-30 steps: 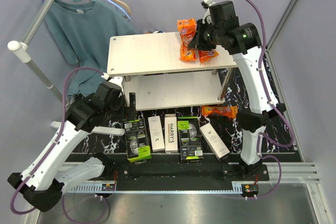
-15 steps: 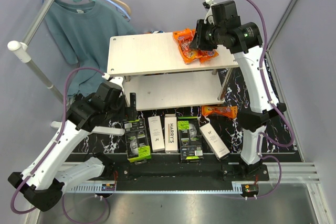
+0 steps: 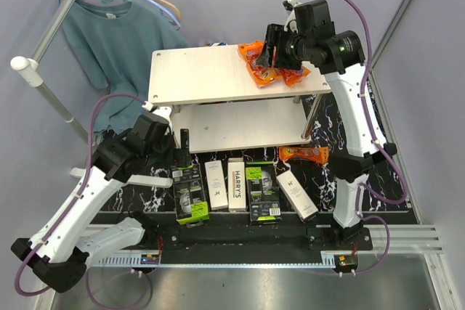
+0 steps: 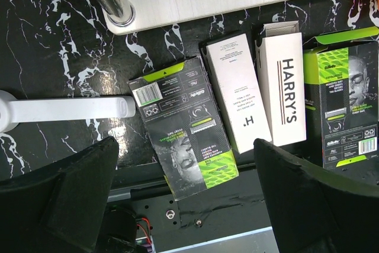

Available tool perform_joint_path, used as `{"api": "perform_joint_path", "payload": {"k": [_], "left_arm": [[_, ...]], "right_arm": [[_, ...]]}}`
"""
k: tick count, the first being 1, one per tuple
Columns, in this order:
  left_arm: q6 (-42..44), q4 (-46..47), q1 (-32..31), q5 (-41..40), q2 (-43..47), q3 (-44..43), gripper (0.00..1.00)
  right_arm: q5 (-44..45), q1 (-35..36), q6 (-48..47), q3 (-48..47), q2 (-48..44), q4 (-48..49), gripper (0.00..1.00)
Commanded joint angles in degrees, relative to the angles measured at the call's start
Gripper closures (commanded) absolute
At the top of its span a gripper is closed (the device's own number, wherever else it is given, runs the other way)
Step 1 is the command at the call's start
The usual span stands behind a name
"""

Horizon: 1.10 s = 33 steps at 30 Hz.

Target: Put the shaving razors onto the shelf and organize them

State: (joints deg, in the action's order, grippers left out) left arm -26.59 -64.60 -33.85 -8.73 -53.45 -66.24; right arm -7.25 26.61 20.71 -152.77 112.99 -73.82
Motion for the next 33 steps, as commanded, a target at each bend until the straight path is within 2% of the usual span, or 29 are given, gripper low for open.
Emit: {"api": "perform_joint_path", "payload": {"k": [1, 2, 4, 7, 20, 29, 33], "left_arm": [[0.7, 1.0, -0.1, 1.5, 0.6, -0.3, 0.01], [0.7, 1.0, -0.2, 1.5, 0.8, -0.2, 0.01], [0.7, 1.1, -0.1, 1.5, 0.7, -0.1, 0.01], [0.7, 1.0, 0.0, 1.6, 0.7, -0.1, 0.01], [0.1, 1.0, -0.1, 2.1, 0.8, 0.8, 0.01], [0.1, 1.8, -0.1, 2.8, 0.7, 1.4, 0.01], [0.1, 2.3, -0.2, 3.1, 0.7, 2.0, 0.01]], "right_arm": [[-0.6, -0.3, 0.8, -1.9, -3.7, 3.1, 0.25], [-0.1, -0.3, 0.8, -1.7, -4.1, 3.5, 0.23], [0.3, -0.3, 0.9, -1.1, -5.1, 4.7, 0.1], [0.6, -0.3, 1.1, -0.6, -6.2, 6.1, 0.0], [-2.2, -0.3, 0.7, 1.0, -10.4, 12.5, 0.0], [4.7, -0.3, 0.3, 10.8, -20.5, 15.6, 0.0], [7.1, -0.2, 2.1, 21.2, -27.9, 16.2, 0.0]]}}
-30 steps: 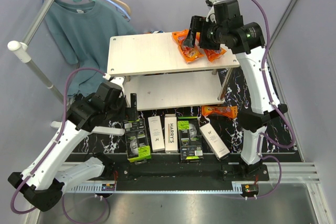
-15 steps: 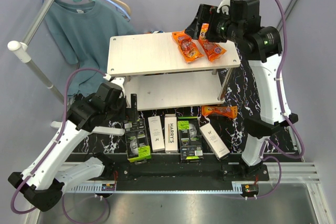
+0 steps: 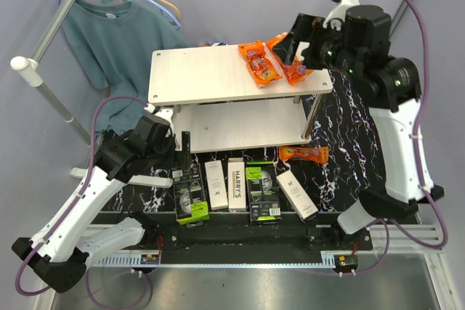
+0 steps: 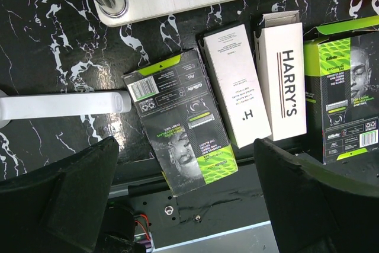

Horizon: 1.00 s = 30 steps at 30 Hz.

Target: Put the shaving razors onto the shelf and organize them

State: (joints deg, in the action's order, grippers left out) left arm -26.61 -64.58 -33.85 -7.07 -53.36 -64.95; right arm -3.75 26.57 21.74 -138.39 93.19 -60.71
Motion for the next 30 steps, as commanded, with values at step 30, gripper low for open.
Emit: {"api": "perform_joint_path", "payload": {"k": [30], "left_arm": [[0.9, 5.0, -0.2, 2.2, -0.2, 3.1, 0.01]], "right_arm": [[17.5, -0.3, 39.7, 80.7, -54.6, 9.6, 0.0]]}}
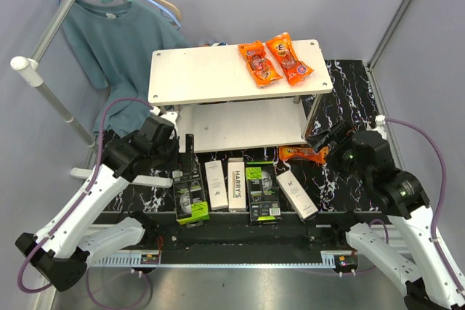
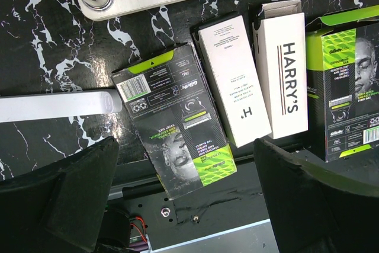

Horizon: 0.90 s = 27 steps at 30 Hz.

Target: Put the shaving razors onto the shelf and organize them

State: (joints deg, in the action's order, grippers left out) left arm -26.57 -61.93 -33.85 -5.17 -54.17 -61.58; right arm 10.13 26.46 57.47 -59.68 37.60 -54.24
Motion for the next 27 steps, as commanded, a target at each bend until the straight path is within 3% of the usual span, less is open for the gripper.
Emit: {"api": "perform_joint_path", "payload": {"k": [1, 12, 16, 20, 27], "left_arm": [[0.8, 2.4, -0.1, 0.3, 0.5, -0.3, 0.01], [0.8, 2.4, -0.2, 0.0, 1.1, 1.0, 0.01], [0.9, 2.4, -0.1, 0.3, 1.2, 1.5, 0.01], [0.9, 2.4, -0.2, 0.2, 1.4, 1.4, 0.01], [0.5, 2.4, -0.2, 0.2, 1.5, 1.7, 0.01]], "right_arm": [[3.9, -0.2, 4.4, 2.5, 2.5, 3.3, 0.0], [-2.5, -3.1, 12.1, 15.7, 9.5, 17.1, 0.01], [-9.9, -10.7, 16.3, 24.0, 7.7, 23.4, 0.02], [-22.7, -22.2, 20.5, 34.2, 9.9, 37.0, 0.04], [-28.6, -30.0, 21.3, 34.2, 17.8, 43.2, 0.06]]}}
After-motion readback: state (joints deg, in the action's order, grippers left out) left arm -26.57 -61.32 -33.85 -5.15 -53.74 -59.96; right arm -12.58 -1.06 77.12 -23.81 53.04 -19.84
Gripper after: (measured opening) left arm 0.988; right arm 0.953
